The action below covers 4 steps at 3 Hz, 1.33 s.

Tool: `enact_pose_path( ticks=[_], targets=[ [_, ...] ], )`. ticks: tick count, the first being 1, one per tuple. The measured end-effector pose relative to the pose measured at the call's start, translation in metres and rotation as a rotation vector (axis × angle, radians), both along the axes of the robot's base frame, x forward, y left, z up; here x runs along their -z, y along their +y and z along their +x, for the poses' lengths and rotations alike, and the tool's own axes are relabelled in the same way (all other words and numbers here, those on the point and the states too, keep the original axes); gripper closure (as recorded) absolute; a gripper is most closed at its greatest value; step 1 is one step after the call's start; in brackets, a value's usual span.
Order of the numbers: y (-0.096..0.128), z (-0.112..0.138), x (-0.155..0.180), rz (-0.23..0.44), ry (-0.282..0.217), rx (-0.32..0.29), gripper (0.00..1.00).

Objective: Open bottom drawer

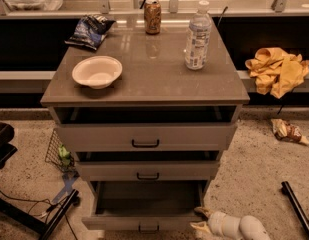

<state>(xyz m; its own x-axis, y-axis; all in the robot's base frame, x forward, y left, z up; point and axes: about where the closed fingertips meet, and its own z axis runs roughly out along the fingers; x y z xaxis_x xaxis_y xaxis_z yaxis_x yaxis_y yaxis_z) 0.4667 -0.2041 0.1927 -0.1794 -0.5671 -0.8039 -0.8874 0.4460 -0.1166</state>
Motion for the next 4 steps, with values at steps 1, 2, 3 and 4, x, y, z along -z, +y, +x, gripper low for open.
enact_pose_path(
  ticks=[1,2,3,4],
  targets=[
    [0.003,0.000,0.001,0.003,0.001,-0.003,0.75],
    [0.001,-0.016,-0.004,-0.030,-0.004,0.021,0.98],
    [-0.027,-0.033,-0.012,-0.099,-0.014,0.081,1.00],
    [-0.027,-0.033,-0.012,-0.099,-0.014,0.081,1.00]
  ],
)
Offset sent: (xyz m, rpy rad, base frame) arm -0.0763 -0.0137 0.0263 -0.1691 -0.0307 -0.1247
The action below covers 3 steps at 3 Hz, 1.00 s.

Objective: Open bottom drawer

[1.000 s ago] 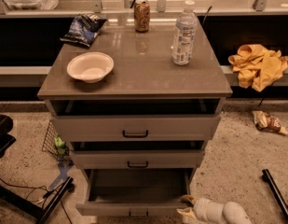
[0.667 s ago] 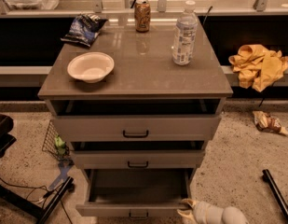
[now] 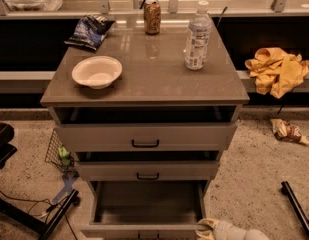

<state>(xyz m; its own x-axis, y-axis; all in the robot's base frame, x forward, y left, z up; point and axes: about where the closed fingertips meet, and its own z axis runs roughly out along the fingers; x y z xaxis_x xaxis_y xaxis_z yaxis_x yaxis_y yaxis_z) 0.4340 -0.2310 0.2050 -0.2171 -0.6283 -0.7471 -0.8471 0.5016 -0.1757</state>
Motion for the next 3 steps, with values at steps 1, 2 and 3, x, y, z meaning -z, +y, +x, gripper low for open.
enact_pose_path(
  ticks=[1,2,3],
  targets=[
    [0.002,-0.016,-0.007,-0.024,-0.024,0.023,1.00],
    [-0.067,-0.082,-0.022,-0.191,-0.039,0.140,1.00],
    [-0.111,-0.132,-0.060,-0.343,-0.083,0.180,1.00]
  ],
)
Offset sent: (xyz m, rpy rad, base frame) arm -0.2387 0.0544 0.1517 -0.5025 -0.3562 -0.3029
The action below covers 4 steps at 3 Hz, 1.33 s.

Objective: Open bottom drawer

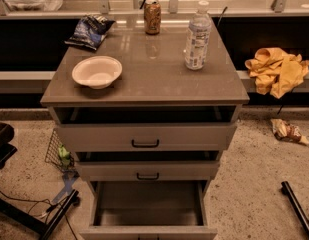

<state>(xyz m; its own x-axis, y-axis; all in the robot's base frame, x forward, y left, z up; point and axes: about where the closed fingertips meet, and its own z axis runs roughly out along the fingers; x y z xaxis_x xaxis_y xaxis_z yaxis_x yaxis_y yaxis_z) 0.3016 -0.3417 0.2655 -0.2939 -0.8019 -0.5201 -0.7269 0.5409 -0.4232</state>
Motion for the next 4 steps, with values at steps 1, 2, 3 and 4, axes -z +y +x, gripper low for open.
enact_pose_path(
  ticks=[1,2,3,4],
  targets=[
    [0.026,-0.003,-0.012,0.002,-0.037,-0.041,1.00],
    [0.043,0.023,0.001,0.011,-0.066,-0.083,1.00],
    [0.080,0.071,0.009,0.002,-0.119,-0.191,1.00],
    [0.122,0.119,0.011,-0.025,-0.151,-0.325,1.00]
  ],
)
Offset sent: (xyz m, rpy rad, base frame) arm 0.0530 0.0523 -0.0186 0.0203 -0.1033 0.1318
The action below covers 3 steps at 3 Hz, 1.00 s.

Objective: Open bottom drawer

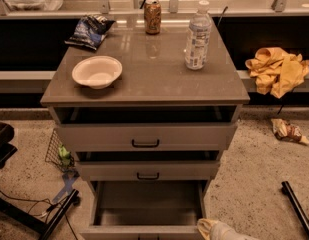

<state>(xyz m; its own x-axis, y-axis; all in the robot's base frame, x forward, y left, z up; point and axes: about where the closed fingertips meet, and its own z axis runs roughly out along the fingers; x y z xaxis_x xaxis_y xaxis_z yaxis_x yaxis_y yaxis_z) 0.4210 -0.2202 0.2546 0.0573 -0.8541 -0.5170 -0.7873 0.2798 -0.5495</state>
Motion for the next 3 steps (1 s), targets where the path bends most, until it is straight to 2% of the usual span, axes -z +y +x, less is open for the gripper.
enact_pose_path(
  ticks=[1,2,3],
  targets=[
    [0.052,0.046,0.018,-0.050,0.009,-0.138,1.00],
    [0.085,0.067,0.044,-0.067,0.042,-0.190,1.00],
    [0.135,0.094,0.071,-0.069,0.055,-0.250,1.00]
  ],
)
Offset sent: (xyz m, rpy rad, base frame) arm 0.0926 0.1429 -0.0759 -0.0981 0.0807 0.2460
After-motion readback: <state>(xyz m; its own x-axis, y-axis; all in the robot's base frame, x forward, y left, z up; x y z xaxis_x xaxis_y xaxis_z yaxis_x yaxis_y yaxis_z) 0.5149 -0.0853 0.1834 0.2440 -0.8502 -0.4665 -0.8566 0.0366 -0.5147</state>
